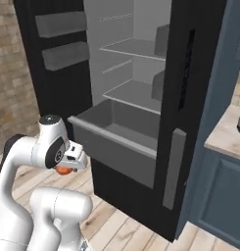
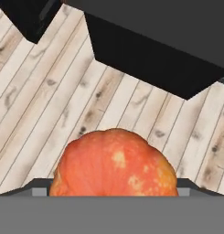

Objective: Place the eggplant and squash inside the fridge drawer. Close the drawer after placing the vegetables.

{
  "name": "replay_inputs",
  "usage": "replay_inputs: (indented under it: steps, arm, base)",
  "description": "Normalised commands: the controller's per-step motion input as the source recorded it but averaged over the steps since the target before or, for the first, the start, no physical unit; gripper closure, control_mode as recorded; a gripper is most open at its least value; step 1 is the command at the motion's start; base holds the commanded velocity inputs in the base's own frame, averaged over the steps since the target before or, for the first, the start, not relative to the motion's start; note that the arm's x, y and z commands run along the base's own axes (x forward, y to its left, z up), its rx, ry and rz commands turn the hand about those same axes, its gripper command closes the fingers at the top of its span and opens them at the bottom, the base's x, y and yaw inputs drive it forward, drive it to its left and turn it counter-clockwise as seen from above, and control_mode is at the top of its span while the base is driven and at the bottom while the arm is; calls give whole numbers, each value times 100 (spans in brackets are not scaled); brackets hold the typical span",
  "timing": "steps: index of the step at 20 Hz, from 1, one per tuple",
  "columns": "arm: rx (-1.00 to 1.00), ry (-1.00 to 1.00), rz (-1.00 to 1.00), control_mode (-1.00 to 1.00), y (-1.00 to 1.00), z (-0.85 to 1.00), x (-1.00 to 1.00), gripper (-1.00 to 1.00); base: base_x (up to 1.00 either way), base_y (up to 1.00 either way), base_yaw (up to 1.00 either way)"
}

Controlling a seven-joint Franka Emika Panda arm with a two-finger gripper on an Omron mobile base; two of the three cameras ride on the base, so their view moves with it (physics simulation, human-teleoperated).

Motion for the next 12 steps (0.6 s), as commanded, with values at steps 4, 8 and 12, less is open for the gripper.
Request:
replay_inputs:
  steps: [4,8,12]
  arm:
    - [0,0,0,100,0,0,0,100]
    - [0,0,0,100,0,0,0,100]
    - [0,0,0,100,0,0,0,100]
  base:
    - [73,-2,-45]
    - [68,13,-41]
    - [43,4,-28]
